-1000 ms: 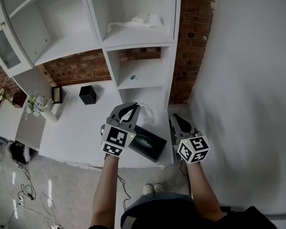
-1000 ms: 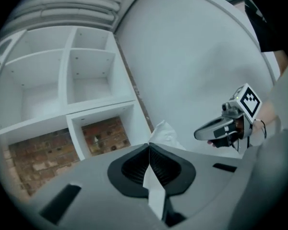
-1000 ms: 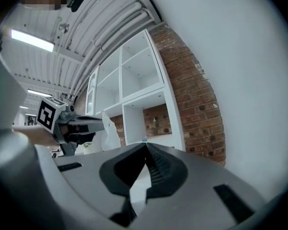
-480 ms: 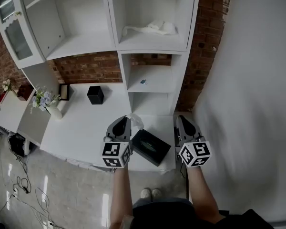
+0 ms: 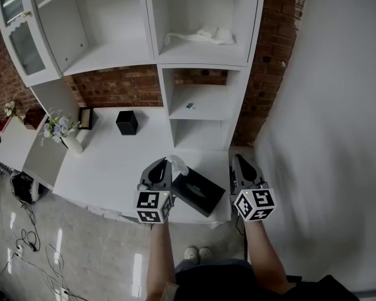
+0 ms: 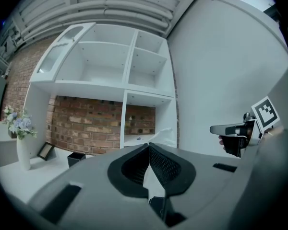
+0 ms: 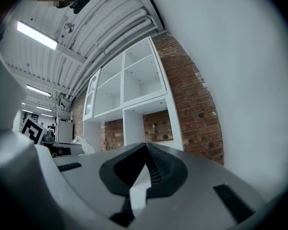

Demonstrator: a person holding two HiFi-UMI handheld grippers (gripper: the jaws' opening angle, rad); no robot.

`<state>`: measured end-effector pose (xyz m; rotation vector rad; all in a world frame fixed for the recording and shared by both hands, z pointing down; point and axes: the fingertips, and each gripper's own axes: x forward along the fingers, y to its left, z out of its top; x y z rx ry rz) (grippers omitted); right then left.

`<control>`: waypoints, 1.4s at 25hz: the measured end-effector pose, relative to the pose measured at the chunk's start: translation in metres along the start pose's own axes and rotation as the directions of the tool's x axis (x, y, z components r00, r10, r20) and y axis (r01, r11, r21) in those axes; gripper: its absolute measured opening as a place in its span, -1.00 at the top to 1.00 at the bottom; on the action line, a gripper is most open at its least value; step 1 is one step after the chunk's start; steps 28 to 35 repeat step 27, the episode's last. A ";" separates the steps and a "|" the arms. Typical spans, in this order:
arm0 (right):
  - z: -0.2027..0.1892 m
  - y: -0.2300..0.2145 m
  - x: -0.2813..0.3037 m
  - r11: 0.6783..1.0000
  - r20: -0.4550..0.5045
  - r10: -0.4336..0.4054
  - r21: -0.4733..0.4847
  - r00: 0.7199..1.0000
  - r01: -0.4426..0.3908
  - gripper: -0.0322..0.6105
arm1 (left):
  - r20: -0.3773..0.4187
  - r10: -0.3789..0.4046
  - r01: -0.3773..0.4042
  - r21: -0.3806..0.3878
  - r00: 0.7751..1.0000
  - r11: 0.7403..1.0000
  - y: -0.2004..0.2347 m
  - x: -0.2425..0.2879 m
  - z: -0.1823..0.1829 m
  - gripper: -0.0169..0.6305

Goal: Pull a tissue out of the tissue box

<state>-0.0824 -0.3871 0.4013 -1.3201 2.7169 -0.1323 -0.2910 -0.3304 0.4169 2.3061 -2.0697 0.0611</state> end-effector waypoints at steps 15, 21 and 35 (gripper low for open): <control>-0.009 0.010 0.000 0.999 -0.042 0.039 -0.010 0.998 -0.039 0.91 | -0.002 -0.017 0.017 -0.001 1.000 1.000 -0.004 -0.001 0.000 0.92; -0.012 0.011 0.001 0.999 -0.046 0.037 -0.006 0.998 -0.037 0.91 | -0.009 -0.029 0.029 -0.003 1.000 1.000 -0.005 0.001 -0.002 0.92; -0.014 0.011 0.003 0.999 -0.056 0.038 -0.005 0.998 -0.039 0.91 | -0.020 -0.033 0.033 -0.004 0.999 0.999 -0.005 0.001 -0.005 0.92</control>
